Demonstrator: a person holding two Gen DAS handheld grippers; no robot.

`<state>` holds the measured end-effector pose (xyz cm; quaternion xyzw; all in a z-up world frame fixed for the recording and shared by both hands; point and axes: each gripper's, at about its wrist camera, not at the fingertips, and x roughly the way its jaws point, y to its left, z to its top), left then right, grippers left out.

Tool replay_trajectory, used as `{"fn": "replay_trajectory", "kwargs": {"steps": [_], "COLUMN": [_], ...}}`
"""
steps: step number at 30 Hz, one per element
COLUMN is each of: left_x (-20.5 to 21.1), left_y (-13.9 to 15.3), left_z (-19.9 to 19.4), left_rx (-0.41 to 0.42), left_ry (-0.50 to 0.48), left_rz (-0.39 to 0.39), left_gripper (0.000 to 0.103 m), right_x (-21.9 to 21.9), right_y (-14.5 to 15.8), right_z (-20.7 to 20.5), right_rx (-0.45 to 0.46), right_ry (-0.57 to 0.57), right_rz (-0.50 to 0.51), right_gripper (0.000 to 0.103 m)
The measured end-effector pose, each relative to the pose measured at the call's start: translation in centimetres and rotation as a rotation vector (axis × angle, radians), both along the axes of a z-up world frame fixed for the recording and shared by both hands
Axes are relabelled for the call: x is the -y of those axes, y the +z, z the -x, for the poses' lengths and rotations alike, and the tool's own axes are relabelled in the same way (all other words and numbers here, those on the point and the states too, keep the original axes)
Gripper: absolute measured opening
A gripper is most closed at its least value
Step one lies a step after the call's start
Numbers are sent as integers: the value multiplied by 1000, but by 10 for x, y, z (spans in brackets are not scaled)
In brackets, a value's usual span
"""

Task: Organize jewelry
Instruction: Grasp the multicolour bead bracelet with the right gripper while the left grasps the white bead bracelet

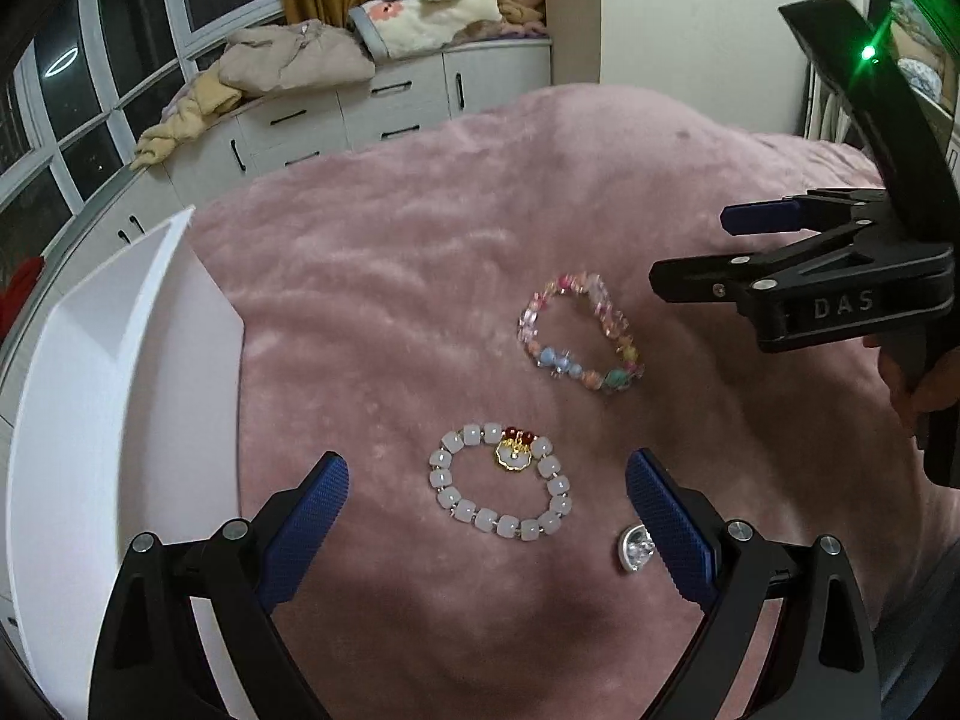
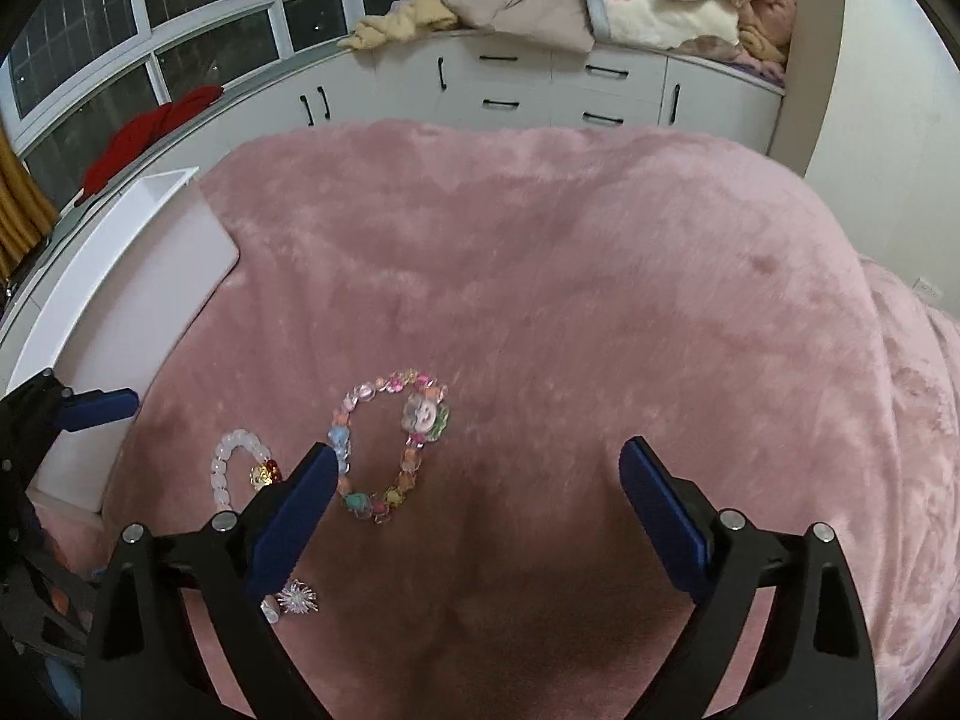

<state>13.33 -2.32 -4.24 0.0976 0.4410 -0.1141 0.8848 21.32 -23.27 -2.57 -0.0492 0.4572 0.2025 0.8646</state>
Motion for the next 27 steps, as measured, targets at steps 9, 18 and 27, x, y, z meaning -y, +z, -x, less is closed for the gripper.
{"fn": "replay_trajectory", "kwargs": {"steps": [9,18,27], "left_x": [-5,-21,-31], "left_y": [-25,-50,-53], "left_z": [-9,-11,-5], "left_rx": [9,-57,-55], "left_ry": [31,47,73], "left_rz": [11,122,173], "left_gripper": [95,94,60], "right_x": [-26,-47,-51], "right_y": [-23,-45,-54], "right_z": [-1,-1,4], "right_rx": [-11,27,-23], "right_ry": [46,55,90], "right_rz": [83,258,202], "right_gripper": [90,68,26]}}
